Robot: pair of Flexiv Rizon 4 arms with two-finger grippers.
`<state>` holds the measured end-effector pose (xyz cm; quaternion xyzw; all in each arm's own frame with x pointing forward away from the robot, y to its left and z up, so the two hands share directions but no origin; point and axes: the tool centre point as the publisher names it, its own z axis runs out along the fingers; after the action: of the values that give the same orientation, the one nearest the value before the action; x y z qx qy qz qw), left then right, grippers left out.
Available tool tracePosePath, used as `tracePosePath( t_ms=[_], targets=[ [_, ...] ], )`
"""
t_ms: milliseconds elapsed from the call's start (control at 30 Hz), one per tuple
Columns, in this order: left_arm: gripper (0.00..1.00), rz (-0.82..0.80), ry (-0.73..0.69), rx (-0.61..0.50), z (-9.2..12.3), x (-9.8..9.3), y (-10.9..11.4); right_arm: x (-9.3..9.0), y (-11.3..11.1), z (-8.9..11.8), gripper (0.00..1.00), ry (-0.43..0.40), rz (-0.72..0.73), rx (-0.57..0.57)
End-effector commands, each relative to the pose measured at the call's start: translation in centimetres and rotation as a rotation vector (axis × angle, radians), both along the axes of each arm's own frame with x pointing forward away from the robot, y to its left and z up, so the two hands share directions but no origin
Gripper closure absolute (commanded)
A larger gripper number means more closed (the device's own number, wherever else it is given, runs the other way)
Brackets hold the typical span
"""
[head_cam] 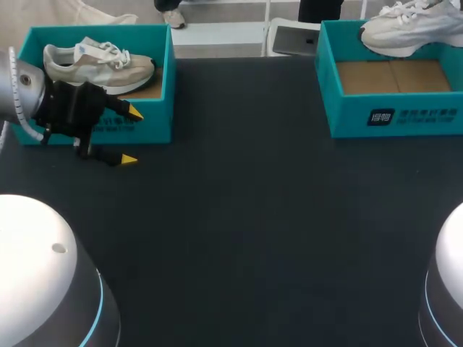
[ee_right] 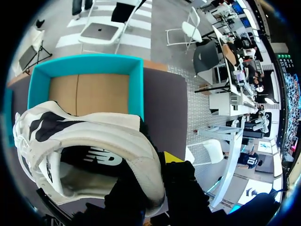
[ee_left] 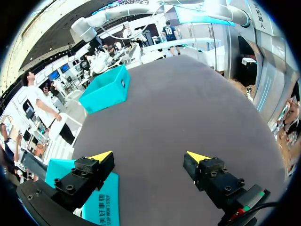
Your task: Take the shoe out of the shoebox, open the shoe tongue, remove and reinsert the insole, then place the shoe into the shoebox
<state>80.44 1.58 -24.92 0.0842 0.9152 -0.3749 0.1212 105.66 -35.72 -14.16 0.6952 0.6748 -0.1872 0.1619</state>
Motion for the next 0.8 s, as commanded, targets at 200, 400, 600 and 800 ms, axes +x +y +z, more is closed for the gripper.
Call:
tracePosePath(
  t_ms=[200,400,600,800],
  targets=[
    [0.00,0.000,0.000,0.003,0.0,0.0,0.0,-0.4,0.0,0.2,1.00,-0.008,0.004,0.001],
    [0.00,0.000,0.000,0.003,0.0,0.0,0.0,0.5,0.1,-1.1,1.00,-0.038,0.086,-0.065],
    [0.00,0.000,0.000,0.003,0.0,0.0,0.0,1.0,0.1,-3.4,1.00,-0.078,0.092,-0.044],
    [0.00,0.000,0.000,0.003,0.0,0.0,0.0,1.2,0.1,-4.7,1.00,-0.121,0.075,-0.006]
  ],
)
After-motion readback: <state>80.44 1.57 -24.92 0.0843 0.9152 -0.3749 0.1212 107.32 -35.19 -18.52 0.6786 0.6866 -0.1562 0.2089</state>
